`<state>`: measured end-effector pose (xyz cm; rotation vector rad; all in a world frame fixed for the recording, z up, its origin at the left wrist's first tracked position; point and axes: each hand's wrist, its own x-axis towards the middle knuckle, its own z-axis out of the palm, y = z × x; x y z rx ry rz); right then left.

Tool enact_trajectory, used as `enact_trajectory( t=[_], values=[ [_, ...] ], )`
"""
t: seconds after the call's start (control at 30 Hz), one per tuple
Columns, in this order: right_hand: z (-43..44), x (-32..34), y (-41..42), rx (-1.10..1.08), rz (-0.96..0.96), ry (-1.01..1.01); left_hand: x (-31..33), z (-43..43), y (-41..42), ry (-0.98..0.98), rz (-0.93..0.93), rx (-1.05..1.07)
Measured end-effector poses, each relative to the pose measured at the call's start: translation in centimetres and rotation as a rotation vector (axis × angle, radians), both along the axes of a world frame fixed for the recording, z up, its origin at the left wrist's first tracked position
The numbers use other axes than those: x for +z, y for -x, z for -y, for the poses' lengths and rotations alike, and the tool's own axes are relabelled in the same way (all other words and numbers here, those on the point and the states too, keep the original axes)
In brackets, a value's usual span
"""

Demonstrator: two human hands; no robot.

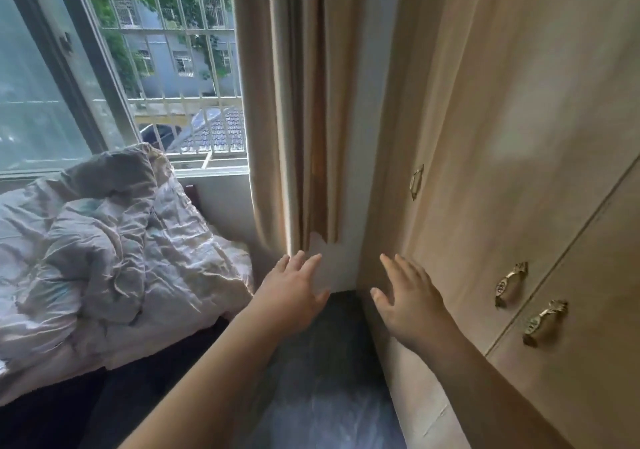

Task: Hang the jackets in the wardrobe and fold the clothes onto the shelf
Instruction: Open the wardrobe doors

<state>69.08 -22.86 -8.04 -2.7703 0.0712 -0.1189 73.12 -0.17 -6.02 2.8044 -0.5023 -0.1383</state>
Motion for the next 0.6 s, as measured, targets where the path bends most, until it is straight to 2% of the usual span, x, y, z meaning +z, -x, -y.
enact_trajectory(
  t=[0.3,0.5,0.6],
  values=[
    [5.2,-1.2,-8.4,-0.182,0.017,0.0,-3.1,9.2,-13.8,-0.007,0.041,-0.306],
    [8.0,-3.4,-17.2,-0.232,-0.03,-0.021,-4.6,13.8,-23.8,-0.086,0.022,-0.378],
    [9.1,-3.4,-20.8,-0.258,-0.043,0.001,-4.5,15.5,-27.5,-0.064,0.019,-0.386]
  ],
)
